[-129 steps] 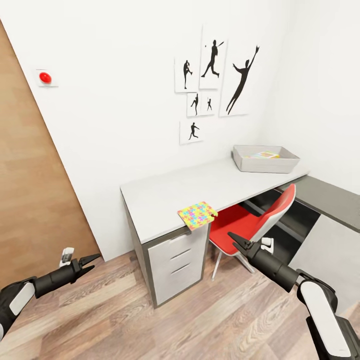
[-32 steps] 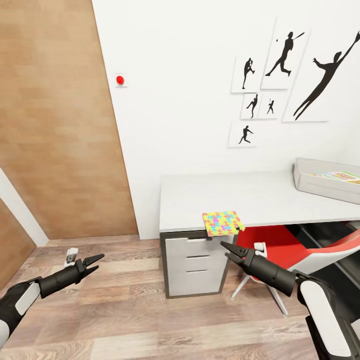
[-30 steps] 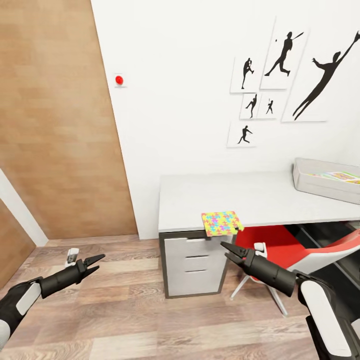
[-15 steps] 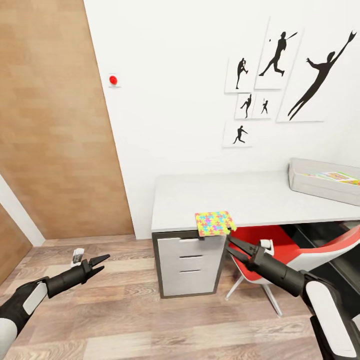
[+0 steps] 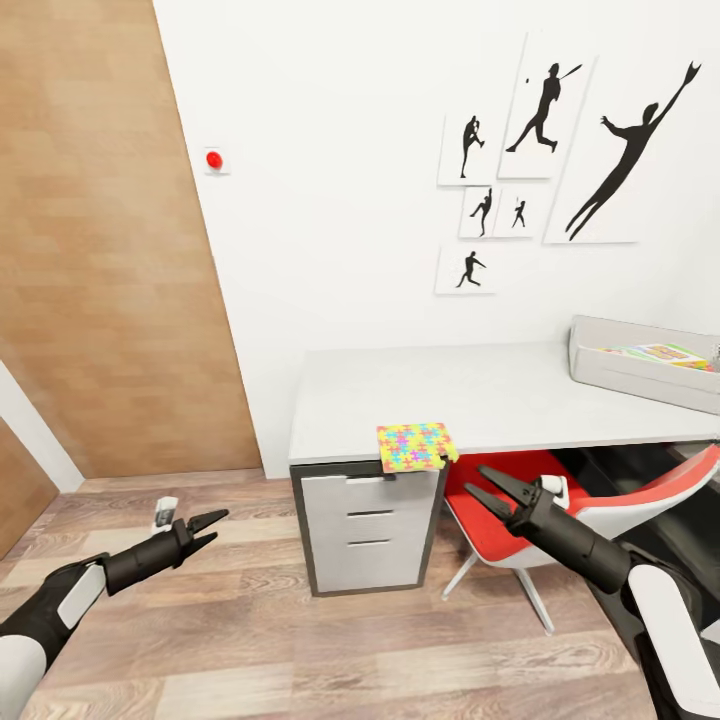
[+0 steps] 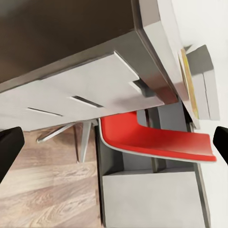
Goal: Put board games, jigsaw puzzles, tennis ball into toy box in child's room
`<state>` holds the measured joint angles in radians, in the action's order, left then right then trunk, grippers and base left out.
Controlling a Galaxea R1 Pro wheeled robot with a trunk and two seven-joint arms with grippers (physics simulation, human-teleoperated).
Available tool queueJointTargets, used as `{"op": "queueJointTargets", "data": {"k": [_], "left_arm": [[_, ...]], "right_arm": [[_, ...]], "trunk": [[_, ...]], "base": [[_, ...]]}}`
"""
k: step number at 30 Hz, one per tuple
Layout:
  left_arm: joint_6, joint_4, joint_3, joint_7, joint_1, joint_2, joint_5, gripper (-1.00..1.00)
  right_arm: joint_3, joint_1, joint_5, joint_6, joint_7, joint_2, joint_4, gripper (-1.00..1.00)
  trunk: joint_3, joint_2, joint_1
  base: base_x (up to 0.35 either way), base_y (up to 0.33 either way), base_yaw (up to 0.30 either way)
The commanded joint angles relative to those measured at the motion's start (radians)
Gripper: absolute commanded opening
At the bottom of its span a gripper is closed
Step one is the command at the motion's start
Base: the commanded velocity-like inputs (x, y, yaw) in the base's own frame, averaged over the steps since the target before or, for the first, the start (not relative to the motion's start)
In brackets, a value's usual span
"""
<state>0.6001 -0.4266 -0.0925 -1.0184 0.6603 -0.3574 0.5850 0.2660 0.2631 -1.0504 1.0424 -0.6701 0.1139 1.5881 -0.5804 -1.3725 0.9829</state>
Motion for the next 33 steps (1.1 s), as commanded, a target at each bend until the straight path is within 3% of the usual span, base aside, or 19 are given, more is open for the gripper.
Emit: {"op": "queueJointTargets", "data": {"k": [1, 7, 9, 16, 23, 33], "left_arm": [[0.008, -0.001, -0.001, -0.002, 0.001, 0.002, 0.003, 1.00], [0.007, -0.006, -0.001, -0.006, 0.001, 0.008, 0.005, 1.00], [0.008, -0.008, 0.000, -0.004, 0.001, 0.023, 0.005, 1.00], [0.012, -0.014, 0.012, 0.026, 0.013, 0.137, -0.007, 1.00], [0.017, -0.023, 0.040, 0.143, 0.018, 0.205, -0.038, 1.00], [0.022, -0.024, 0.043, 0.166, 0.035, 0.282, -0.042, 1.00]], "right_arm": [[0.001, 0.001, 0.005, 0.005, -0.008, 0.000, 0.000, 1.00], [0.001, 0.001, 0.005, 0.005, -0.012, 0.000, 0.000, 1.00], [0.001, 0.001, 0.006, 0.005, -0.012, 0.000, 0.000, 1.00], [0.004, 0.001, 0.007, 0.005, -0.013, 0.000, 0.000, 1.00], [0.002, 0.001, 0.011, 0.005, -0.011, -0.001, 0.000, 1.00], [0.001, 0.001, 0.014, 0.005, -0.005, -0.003, 0.000, 1.00]], "trunk": [[-0.001, 0.000, 0.000], [-0.001, 0.000, 0.000], [-0.001, 0.000, 0.000], [-0.001, 0.000, 0.000], [-0.001, 0.000, 0.000], [-0.001, 0.000, 0.000]], "base": [[0.000, -0.124, 0.000], [0.000, -0.051, 0.000], [0.000, -0.015, 0.000], [0.000, -0.004, 0.000], [0.000, 0.000, 0.000], [0.000, 0.000, 0.000]]}}
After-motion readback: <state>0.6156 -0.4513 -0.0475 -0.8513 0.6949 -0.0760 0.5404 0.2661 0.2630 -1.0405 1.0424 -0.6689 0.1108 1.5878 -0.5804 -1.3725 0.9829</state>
